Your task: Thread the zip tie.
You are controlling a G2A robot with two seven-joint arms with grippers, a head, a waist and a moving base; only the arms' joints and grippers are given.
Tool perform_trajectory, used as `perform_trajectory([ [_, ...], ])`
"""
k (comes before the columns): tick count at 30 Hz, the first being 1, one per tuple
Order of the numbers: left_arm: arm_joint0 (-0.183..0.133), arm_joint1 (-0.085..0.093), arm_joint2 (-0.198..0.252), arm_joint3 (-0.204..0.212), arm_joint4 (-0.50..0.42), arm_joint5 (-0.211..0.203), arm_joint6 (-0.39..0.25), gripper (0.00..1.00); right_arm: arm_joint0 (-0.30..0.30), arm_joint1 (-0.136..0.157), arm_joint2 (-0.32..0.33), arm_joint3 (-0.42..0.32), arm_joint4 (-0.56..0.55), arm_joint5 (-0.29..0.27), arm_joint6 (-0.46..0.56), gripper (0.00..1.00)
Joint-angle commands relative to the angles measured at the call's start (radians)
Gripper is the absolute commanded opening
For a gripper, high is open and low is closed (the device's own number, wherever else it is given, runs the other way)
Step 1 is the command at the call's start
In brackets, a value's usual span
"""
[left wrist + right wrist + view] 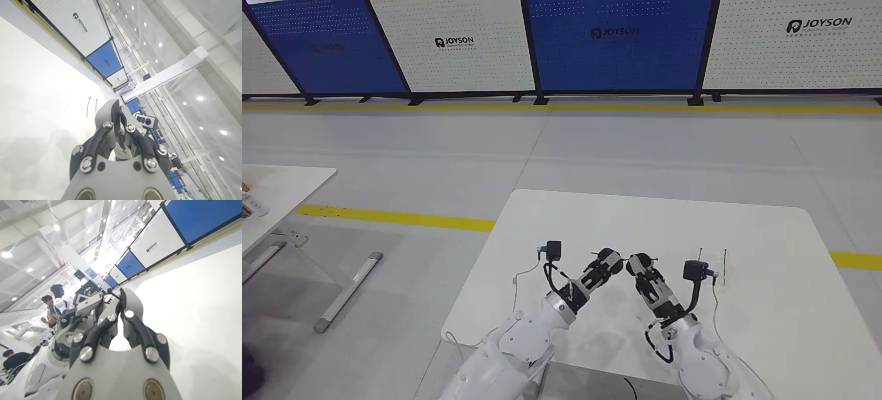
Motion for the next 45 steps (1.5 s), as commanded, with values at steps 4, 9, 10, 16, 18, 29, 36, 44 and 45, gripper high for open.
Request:
perform_trajectory([
  [4,0.001,-0.001,0.002,-0.003,0.006,0.003,0.003,0.00,-0.001,0.006,0.002,-0.004,-0.005,0.000,-0.007,0.00],
  [9,0.000,-0.002,0.005,-0.001,0.009,0.010,0.007,0.00,-0.004,0.012,0.000,-0.013,-0.004,0.000,-0.007,0.00],
  [10,-0.001,-0.002,0.006,0.000,0.010,0.013,0.008,0.00,-0.004,0.013,0.002,-0.012,-0.002,0.000,-0.012,0.00],
  [16,-0.004,-0.005,0.010,0.006,0.013,0.018,0.024,0.00,-0.005,0.014,0.004,-0.005,0.016,0.000,-0.024,0.22],
  [18,-0.005,-0.005,0.011,0.008,0.015,0.019,0.027,0.00,-0.006,0.016,0.005,-0.006,0.019,0.000,-0.023,0.31],
  [29,-0.009,-0.008,0.015,0.015,0.024,0.025,0.038,0.00,-0.022,0.022,0.004,-0.022,0.007,0.000,-0.073,0.38],
  [36,-0.016,-0.011,0.014,0.015,0.016,0.033,0.045,0.00,-0.048,0.034,0.010,-0.038,-0.002,0.000,-0.092,0.33],
  [44,-0.019,-0.013,0.015,0.017,0.013,0.036,0.046,0.00,-0.052,0.043,0.009,-0.047,-0.003,0.000,-0.104,0.20],
  [45,-0.020,-0.013,0.016,0.018,0.013,0.036,0.045,0.00,-0.051,0.044,0.008,-0.048,-0.004,0.000,-0.105,0.18],
])
